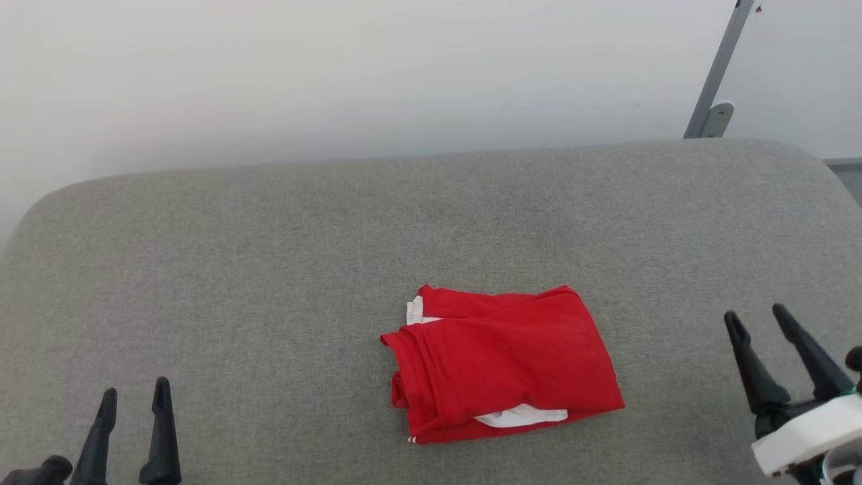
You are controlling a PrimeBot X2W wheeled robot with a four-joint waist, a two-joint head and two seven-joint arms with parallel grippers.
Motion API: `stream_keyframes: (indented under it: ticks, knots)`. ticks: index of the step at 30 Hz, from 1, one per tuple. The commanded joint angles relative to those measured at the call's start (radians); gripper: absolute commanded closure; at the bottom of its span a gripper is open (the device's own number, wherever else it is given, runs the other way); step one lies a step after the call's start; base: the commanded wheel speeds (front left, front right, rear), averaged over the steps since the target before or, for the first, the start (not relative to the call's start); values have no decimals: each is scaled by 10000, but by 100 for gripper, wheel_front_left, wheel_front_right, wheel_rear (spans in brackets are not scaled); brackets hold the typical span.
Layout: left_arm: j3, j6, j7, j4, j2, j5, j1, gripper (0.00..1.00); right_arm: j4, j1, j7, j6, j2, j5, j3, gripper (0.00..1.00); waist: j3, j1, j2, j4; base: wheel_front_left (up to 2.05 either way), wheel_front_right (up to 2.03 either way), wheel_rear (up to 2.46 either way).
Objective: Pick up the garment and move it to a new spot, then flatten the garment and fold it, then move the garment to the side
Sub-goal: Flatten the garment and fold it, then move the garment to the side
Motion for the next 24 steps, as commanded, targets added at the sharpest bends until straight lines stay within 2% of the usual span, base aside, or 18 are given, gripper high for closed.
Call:
stream_keyframes:
  ticks: [1, 5, 15, 24]
  knots:
    - [-22, -34, -64, -51, 45, 104, 114, 0, 58, 113, -88, 0, 72, -41, -15, 0, -45, 0, -1, -4, 0, 0, 0]
    - [-135, -34, -64, -75, 143, 194, 285, 0, 278, 339, -196, 0, 340, -130, -263, 0, -159, 0, -1, 7, 0, 0, 0]
    - [-377, -34, -64, -1, 229, 262, 220, 0, -165, 935, -200, 0, 1045, -748, -1158, 0, -220, 0, -1, 142, 0, 0, 0]
    - [-410, -34, -64, 25, 138, 143, 172, 0, -398, 1190, -196, 0, 1399, -1012, -1478, 0, -203, 0, -1, 217, 0, 0, 0]
